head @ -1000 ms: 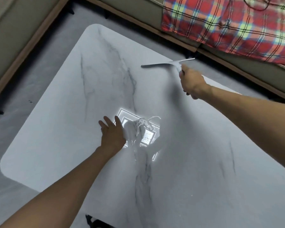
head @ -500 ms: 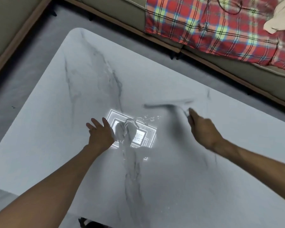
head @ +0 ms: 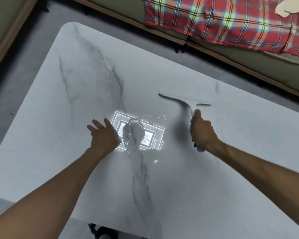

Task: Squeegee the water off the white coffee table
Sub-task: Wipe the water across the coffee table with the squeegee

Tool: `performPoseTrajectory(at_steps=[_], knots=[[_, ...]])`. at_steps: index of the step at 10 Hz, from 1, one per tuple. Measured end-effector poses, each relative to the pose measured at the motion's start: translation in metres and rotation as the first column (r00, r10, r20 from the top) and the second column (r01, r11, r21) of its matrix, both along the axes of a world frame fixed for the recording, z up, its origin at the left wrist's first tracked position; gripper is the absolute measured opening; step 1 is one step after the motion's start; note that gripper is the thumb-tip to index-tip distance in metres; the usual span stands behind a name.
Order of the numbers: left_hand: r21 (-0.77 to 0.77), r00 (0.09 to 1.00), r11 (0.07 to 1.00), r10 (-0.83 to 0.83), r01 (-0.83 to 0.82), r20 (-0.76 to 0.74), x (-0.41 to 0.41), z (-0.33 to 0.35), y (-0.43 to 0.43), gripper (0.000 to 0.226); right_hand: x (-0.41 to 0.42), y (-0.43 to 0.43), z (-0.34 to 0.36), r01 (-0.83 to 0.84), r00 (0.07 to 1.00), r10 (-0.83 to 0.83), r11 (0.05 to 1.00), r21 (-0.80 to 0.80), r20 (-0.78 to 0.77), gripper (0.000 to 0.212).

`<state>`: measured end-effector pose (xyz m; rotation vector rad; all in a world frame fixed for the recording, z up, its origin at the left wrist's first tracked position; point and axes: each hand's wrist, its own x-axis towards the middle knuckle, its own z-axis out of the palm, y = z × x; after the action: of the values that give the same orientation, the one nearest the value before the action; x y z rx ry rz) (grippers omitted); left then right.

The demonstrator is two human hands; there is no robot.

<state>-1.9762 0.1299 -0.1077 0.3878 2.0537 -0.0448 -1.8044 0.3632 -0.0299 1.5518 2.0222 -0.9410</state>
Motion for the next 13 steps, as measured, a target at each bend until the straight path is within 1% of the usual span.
performPoseTrajectory(at_steps=[1, 2, 3, 4, 5, 6, 7, 8, 9, 10, 11, 12, 13], knots=[[-0.028, 0.942, 0.98, -0.195, 0.195, -0.272, 0.003, -0.001, -0.009, 0.057, 0.015, -0.017, 0.014, 0.071, 0.997, -0.07, 0.992, -0.105, 0.014, 0.019], [-0.007, 0.967, 1.0, -0.03, 0.03, -0.251, 0.005, -0.011, -0.006, 0.056, 0.003, -0.006, 0.023, -0.083, 0.996, 0.084, 0.994, -0.066, 0.025, 0.013], [0.067, 0.974, 0.995, -0.06, 0.076, -0.22, -0.001, -0.01, -0.01, 0.067, -0.032, 0.018, 0.017, -0.126, 0.991, 0.129, 0.989, 0.075, -0.032, 0.025], [0.168, 0.974, 0.985, -0.004, 0.043, -0.227, -0.004, -0.012, -0.023, 0.071, -0.081, 0.044, 0.006, -0.119, 0.985, 0.134, 0.983, 0.142, -0.104, 0.025], [0.172, 0.961, 0.984, -0.001, 0.05, -0.275, 0.007, -0.019, -0.054, 0.068, -0.128, 0.054, -0.017, -0.137, 0.984, 0.152, 0.98, 0.142, -0.097, 0.011], [0.077, 0.962, 0.995, -0.047, 0.07, -0.27, 0.021, -0.023, -0.067, 0.066, -0.127, 0.039, -0.033, -0.189, 0.982, 0.191, 0.972, 0.141, -0.001, 0.021], [0.032, 0.955, 0.994, -0.091, 0.104, -0.283, 0.028, -0.025, -0.068, 0.062, -0.087, -0.001, -0.041, -0.269, 0.955, 0.288, 0.941, 0.207, -0.068, 0.036], [0.021, 0.948, 0.993, -0.107, 0.119, -0.299, 0.026, -0.026, -0.067, 0.061, -0.044, -0.027, -0.037, -0.401, 0.9, 0.426, 0.891, 0.213, -0.088, 0.038], [0.037, 0.959, 0.99, -0.12, 0.134, -0.258, 0.024, -0.029, -0.072, 0.066, 0.018, -0.048, -0.03, -0.479, 0.87, 0.492, 0.854, 0.203, -0.02, 0.044], [0.053, 0.964, 0.986, -0.142, 0.158, -0.225, 0.024, -0.029, -0.075, 0.071, 0.055, -0.064, -0.019, -0.51, 0.859, 0.51, 0.843, 0.172, 0.046, 0.046], [0.101, 0.973, 0.982, -0.136, 0.157, -0.189, 0.024, -0.025, -0.08, 0.075, 0.093, -0.088, 0.01, -0.539, 0.841, 0.53, 0.835, 0.107, 0.105, 0.043], [0.112, 0.968, 0.978, -0.148, 0.173, -0.202, 0.024, -0.023, -0.082, 0.075, 0.089, -0.084, 0.023, -0.54, 0.841, 0.531, 0.834, 0.111, 0.102, 0.041], [0.118, 0.955, 0.972, -0.17, 0.203, -0.243, 0.028, -0.024, -0.087, 0.073, 0.04, -0.058, 0.03, -0.34, 0.934, 0.354, 0.924, 0.178, -0.056, 0.026]])
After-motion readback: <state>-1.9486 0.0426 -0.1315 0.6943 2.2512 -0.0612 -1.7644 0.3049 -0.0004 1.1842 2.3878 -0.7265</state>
